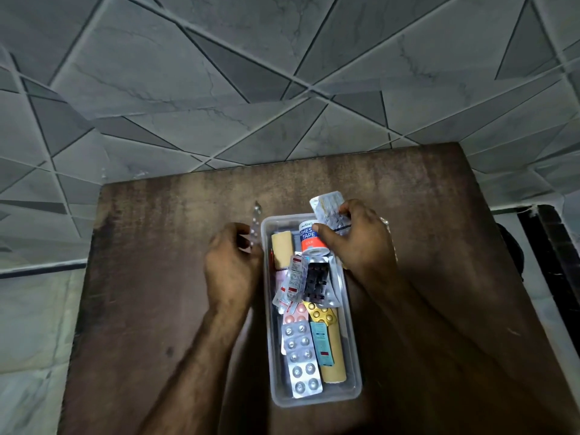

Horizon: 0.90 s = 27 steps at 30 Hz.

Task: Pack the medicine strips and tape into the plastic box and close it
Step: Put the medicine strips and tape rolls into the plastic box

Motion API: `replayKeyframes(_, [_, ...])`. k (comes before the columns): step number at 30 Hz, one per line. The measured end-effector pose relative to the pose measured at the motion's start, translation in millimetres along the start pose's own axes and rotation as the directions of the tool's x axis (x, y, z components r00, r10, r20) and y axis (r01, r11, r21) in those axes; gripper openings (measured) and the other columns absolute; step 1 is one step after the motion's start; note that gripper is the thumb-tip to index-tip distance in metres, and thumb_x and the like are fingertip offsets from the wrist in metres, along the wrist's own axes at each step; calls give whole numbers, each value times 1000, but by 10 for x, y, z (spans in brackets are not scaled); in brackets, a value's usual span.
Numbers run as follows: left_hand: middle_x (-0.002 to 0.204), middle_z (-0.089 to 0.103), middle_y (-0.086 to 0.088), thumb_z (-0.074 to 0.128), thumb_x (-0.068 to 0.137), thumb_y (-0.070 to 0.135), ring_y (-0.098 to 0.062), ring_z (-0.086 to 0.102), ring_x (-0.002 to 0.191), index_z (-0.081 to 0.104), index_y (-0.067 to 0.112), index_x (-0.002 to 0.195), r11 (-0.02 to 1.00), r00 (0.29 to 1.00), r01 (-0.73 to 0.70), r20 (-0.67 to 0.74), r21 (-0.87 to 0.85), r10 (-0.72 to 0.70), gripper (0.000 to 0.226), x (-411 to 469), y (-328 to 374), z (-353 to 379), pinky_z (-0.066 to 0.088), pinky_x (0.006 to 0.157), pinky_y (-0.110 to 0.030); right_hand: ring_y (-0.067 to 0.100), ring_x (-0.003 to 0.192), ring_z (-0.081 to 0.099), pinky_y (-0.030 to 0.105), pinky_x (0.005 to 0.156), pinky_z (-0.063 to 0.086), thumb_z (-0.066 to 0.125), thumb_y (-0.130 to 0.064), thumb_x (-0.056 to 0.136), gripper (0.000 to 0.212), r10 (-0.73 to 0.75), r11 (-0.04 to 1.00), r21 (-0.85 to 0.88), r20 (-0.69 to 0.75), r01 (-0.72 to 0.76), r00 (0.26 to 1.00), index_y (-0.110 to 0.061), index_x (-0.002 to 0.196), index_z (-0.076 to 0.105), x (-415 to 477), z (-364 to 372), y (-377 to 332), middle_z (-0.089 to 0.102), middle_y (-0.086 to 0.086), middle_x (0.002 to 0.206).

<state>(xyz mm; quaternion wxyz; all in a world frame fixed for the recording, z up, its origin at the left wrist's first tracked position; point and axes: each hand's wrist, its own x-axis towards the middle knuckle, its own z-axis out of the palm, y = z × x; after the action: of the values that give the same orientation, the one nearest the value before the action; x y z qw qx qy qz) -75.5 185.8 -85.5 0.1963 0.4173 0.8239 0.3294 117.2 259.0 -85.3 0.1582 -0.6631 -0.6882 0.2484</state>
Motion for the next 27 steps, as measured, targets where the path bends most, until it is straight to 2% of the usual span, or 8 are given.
replayKeyframes(6, [95, 67, -4, 68, 83, 25, -20, 64, 81, 64, 17, 109, 998, 994, -15, 111, 67, 7, 27, -333, 116, 292, 53, 71, -31, 31, 108, 58, 39, 88, 49, 59, -64, 75, 65, 6, 996, -92, 99, 3, 995, -20, 121, 48, -321, 165, -196, 59, 7, 122])
replayKeyframes(9, [99, 65, -6, 61, 89, 30, -19, 59, 84, 62, 15, 113, 994, 991, -5, 131, 106, -9, 28, -357, 95, 363, 42, 70, -26, 33, 110, 57, 41, 90, 48, 51, -68, 77, 69, 27, 985, -170, 101, -9, 995, -18, 126, 46, -389, 298, -199, 57, 10, 126])
replayKeyframes(14, [103, 68, -8, 65, 86, 26, -24, 65, 91, 63, 13, 114, 995, 985, 17, 167, 101, -34, 31, -350, 40, 356, 42, 71, -25, 34, 101, 61, 42, 82, 47, 38, -68, 84, 67, -73, 943, -321, 53, 86, 996, -13, 119, 51, -392, 404, -211, 64, 13, 112])
replayKeyframes(17, [100, 71, -8, 64, 87, 27, -25, 67, 88, 65, 13, 110, 994, 983, -24, 185, 110, 3, 27, -341, 27, 328, 40, 69, -22, 31, 102, 62, 42, 85, 47, 39, -64, 84, 59, -110, 933, -330, 111, 141, 988, -16, 116, 53, -385, 399, -184, 68, 8, 112])
replayKeyframes(19, [100, 72, -7, 60, 89, 28, -24, 68, 87, 66, 15, 113, 989, 979, -65, 200, 135, 37, 27, -370, 35, 306, 38, 68, -20, 27, 105, 63, 39, 89, 47, 43, -60, 86, 55, -126, 966, -209, 135, 152, 983, -18, 119, 56, -382, 343, -133, 68, 5, 115])
replayKeyframes(21, [101, 72, -6, 57, 90, 28, -23, 68, 87, 65, 18, 116, 985, 974, -98, 216, 140, 67, 29, -417, 35, 291, 38, 68, -19, 23, 102, 64, 33, 86, 49, 50, -53, 88, 46, -86, 996, -18, 94, 88, 992, -18, 117, 60, -366, 220, -54, 69, 3, 113])
replayKeyframes(23, [101, 72, -7, 57, 89, 25, -25, 67, 88, 65, 17, 116, 983, 971, -122, 223, 139, 89, 30, -457, 23, 275, 41, 70, -21, 24, 101, 64, 31, 83, 47, 55, -43, 89, 37, -14, 999, 51, 23, 13, 1000, -17, 113, 62, -305, 106, 99, 69, 4, 110])
replayKeyframes(27, [108, 70, -14, 61, 87, 17, -32, 64, 96, 62, 8, 122, 956, 961, -195, 235, 218, 142, 36, -496, 15, 240, 47, 84, -34, 38, 114, 56, 45, 95, 46, 59, -51, 81, 58, 248, 964, -109, 27, -244, 968, -10, 122, 53, -109, 102, 592, 60, 19, 122])
